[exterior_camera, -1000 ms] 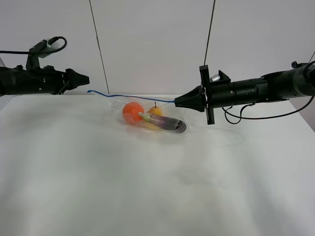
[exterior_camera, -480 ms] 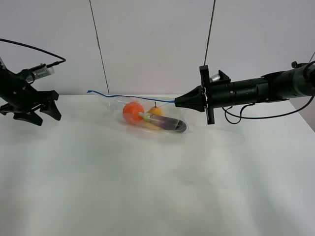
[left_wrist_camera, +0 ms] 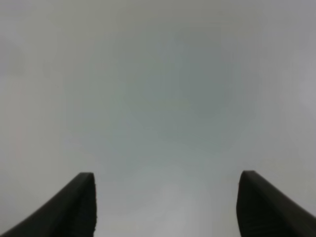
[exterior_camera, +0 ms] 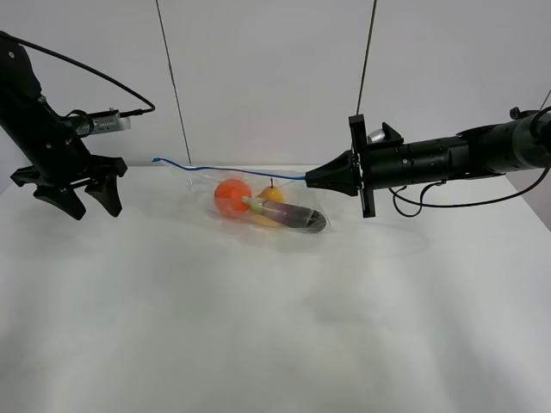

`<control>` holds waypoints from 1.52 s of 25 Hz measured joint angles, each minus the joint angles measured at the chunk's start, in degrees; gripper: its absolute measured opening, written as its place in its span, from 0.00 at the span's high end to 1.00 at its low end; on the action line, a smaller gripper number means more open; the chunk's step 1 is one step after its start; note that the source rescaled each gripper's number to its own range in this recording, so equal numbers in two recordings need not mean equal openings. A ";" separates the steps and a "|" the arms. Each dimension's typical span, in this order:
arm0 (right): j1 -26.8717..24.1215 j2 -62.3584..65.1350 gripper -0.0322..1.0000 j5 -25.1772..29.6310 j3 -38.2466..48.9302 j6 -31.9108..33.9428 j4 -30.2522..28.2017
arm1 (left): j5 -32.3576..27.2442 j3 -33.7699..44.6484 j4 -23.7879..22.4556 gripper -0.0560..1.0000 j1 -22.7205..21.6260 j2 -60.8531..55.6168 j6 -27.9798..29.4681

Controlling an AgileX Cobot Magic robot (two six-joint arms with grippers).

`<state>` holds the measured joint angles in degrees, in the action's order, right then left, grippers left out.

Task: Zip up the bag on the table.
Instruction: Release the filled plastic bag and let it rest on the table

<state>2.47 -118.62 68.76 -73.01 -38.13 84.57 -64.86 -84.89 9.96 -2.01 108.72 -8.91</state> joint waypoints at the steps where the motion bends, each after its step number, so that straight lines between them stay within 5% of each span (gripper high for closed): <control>1: 0.00 0.00 0.97 0.00 0.00 0.00 0.00 | -0.38 0.00 0.00 0.19 0.32 -0.53 0.38; 10: 0.00 0.00 0.97 0.06 0.00 -0.40 -1.40 | -4.51 0.28 -1.85 0.18 0.14 -6.55 1.38; 16: 0.00 0.00 0.97 0.17 0.00 -0.40 -2.77 | -4.63 5.20 -1.95 0.04 0.14 -13.46 2.78; 25: 0.00 0.00 0.96 0.17 0.00 -0.42 -2.82 | -4.66 23.87 -3.37 0.00 0.14 -29.70 4.33; 38: 0.00 0.00 0.94 0.17 0.00 -0.42 -2.93 | -0.86 49.21 -3.38 0.00 0.14 -73.28 5.38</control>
<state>2.47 -118.62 68.93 -73.01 -38.55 81.64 -65.73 -35.69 6.58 -1.87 35.45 -3.53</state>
